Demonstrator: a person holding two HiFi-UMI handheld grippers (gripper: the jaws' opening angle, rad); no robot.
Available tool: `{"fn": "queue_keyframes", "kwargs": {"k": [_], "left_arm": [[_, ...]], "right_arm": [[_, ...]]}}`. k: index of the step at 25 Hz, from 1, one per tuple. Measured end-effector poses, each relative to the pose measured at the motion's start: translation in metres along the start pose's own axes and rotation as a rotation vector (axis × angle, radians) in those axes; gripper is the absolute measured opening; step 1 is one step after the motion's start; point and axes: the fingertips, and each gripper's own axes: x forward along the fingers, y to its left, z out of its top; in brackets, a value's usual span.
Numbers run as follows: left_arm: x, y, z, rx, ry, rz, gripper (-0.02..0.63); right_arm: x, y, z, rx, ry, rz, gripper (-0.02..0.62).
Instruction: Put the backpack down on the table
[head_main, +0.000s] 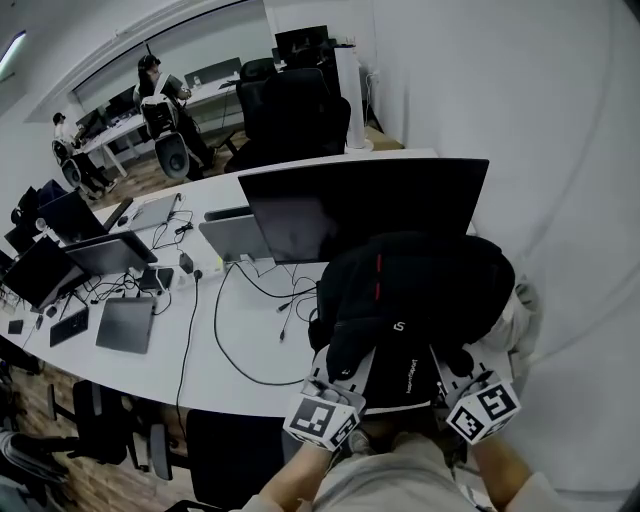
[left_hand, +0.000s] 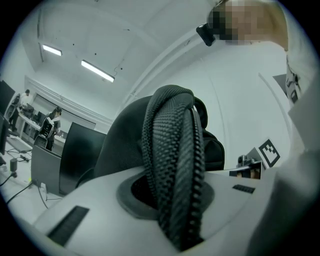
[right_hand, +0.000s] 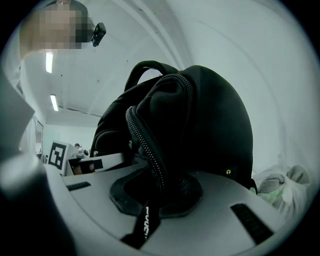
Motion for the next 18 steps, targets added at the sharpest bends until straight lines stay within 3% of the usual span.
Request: {"fn": "queue_keyframes", "kwargs": {"k": [18], "left_arm": [[0.061, 0.033, -0.018, -0.024, -0.016, 0.078, 0.048]], "right_arm": [[0.052, -0.057, 0.004, -0.019, 0.022, 0.032, 0.028]]}}
